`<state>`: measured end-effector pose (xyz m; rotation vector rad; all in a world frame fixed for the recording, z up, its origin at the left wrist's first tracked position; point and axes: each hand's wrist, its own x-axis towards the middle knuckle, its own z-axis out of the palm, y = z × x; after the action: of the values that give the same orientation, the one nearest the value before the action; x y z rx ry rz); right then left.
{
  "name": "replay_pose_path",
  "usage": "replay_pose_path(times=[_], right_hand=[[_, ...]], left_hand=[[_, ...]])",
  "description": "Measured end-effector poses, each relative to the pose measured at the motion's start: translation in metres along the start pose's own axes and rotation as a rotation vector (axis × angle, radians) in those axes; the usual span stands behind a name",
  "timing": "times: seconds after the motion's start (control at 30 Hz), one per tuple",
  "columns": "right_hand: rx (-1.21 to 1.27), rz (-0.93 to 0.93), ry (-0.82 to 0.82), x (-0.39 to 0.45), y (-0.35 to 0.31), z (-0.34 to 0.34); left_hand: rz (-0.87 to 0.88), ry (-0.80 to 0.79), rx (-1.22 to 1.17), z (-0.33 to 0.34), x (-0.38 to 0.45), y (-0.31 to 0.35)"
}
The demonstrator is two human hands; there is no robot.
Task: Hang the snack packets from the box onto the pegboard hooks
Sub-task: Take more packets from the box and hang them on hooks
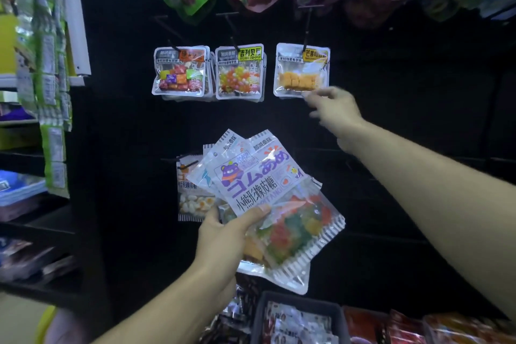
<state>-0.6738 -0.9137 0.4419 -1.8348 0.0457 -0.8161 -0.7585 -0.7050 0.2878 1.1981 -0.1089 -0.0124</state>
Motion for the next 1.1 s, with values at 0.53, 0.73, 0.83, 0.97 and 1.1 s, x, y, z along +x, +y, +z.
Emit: replay_pose_path(times=[0.53,0.73,0.83,0.97,1.1], right_hand=[[-0.021,0.304,-0.783,-0.176,0.100,-0.030],[0.192,0.471,-0.714,-0.192,0.136,-0.027],[0.250,0.583,-0.715,-0.198,0.148,-0.024],[0.283,0.600,-0.653,-0.195,0.163,-0.020],[0.313,0.557,-0.607,-0.191,0.168,-0.012]], left_hand=[[-0.176,0.046,0.075,-0.026,-0.057,-0.059],[-0.261,-0.068,0.094,-0.047,-0.062,-0.087],[-0.316,-0.156,0.126,-0.065,-0.059,-0.102],[-0.332,-0.199,0.169,-0.089,-0.053,-0.122],[-0.308,0.013,0.155,-0.111,-0.038,-0.136]])
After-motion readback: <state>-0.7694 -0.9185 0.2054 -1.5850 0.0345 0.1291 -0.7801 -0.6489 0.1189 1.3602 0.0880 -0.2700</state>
